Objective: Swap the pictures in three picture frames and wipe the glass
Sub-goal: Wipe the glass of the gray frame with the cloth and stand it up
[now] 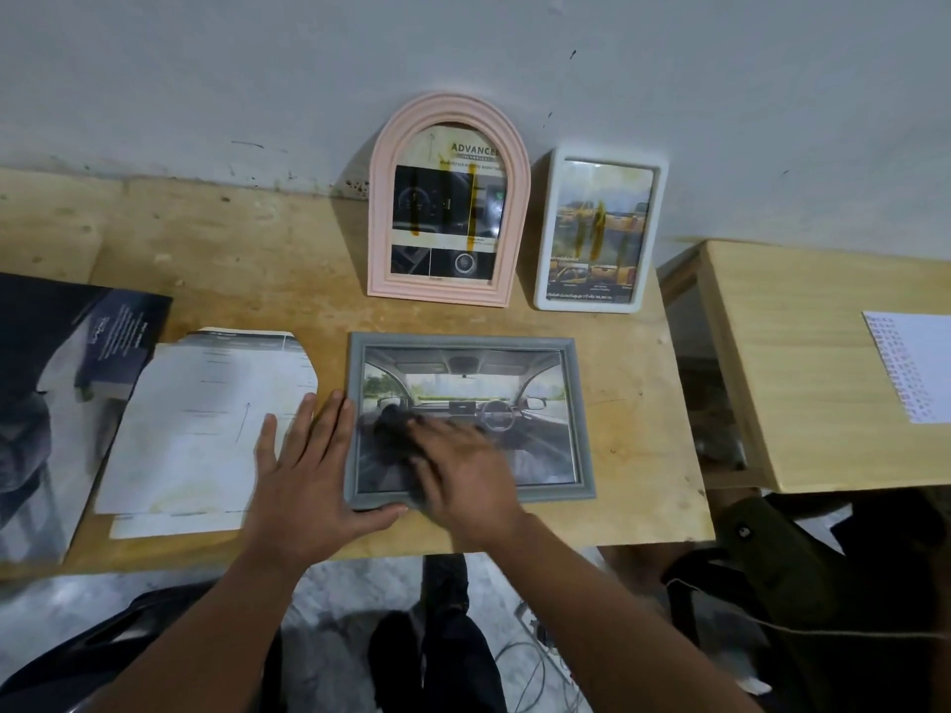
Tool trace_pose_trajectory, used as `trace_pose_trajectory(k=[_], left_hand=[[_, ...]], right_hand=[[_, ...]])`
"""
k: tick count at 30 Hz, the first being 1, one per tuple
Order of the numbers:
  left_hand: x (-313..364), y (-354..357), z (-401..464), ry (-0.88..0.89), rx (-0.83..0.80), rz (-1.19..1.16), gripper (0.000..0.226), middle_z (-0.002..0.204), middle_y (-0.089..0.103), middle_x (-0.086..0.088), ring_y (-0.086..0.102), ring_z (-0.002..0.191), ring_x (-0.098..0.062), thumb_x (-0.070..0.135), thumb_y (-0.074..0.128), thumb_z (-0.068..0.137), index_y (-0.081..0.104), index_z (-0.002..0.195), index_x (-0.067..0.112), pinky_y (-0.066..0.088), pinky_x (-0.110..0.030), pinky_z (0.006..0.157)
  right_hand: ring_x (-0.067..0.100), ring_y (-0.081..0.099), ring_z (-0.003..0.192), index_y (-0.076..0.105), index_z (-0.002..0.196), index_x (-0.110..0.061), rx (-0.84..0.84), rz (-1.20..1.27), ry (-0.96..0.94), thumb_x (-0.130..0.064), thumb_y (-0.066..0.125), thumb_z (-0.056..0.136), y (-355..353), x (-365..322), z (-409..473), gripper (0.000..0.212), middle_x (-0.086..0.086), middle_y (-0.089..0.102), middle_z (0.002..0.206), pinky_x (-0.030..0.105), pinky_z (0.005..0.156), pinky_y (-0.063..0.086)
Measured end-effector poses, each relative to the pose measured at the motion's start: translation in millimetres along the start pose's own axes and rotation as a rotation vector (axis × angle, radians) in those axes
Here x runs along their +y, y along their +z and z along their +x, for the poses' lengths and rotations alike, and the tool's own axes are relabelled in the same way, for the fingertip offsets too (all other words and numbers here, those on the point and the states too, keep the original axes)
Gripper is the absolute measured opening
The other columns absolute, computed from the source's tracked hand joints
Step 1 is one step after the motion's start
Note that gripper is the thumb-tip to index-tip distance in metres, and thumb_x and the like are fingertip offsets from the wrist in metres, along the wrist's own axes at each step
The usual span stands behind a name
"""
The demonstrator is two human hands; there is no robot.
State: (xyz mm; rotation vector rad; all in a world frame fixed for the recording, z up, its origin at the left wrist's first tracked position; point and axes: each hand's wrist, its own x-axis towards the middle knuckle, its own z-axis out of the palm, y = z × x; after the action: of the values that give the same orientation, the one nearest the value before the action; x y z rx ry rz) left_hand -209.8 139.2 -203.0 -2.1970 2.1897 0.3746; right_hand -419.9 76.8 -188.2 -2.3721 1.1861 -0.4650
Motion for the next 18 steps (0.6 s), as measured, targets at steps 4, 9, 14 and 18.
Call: trace_pose_trajectory(k=[4,9,14,18], left_hand=[[1,-1,0,0.005,0.003,-0.007,0.134,0.174,0.007,-0.004,0.005,0.161,-0.025,0.102,0.037,0.068,0.015,0.164,0.011,0.013,-0.066,0.123],[0,-3,1,0.006,-0.005,-0.007,0.134,0.174,0.007,-0.004,0.004,0.161,-0.026,0.103,0.035,0.068,0.014,0.164,0.011,0.013,-0.066,0.123],[1,-2,0,0.007,-0.001,-0.017,0.134,0.174,0.008,-0.004,0.005,0.161,-0.026,0.103,0.034,0.068,0.015,0.164,0.011,0.014,-0.066,0.123],[1,-1,2,-0.002,-0.01,-0.017,0.134,0.174,0.008,-0.004,0.005,0.161,-0.026,0.103,0.035,0.068,0.015,0.164,0.011,0.013,-0.066,0.123]], right_hand=[[0.023,0.068,0.084,0.068,0.12,-0.021,-0.009,0.298,0.132,-0.026,0.051,0.104,-22,6,8,0.024,0.003,0.075,0.095,0.04,0.077,0.055],[0.024,0.066,0.07,0.07,0.115,-0.019,0.27,0.107,0.383,-0.025,0.052,0.1,-87,75,2,0.024,0.001,0.071,0.082,0.035,0.06,0.05],[0.032,0.069,0.106,0.063,0.134,-0.017,0.16,-0.167,0.33,-0.019,0.057,0.1,-47,70,7,0.034,0.01,0.072,0.124,0.04,0.082,0.059],[0.031,0.067,0.115,0.066,0.133,-0.012,0.22,-0.09,0.229,-0.017,0.064,0.097,9,15,37,0.037,0.013,0.07,0.13,0.044,0.102,0.053]])
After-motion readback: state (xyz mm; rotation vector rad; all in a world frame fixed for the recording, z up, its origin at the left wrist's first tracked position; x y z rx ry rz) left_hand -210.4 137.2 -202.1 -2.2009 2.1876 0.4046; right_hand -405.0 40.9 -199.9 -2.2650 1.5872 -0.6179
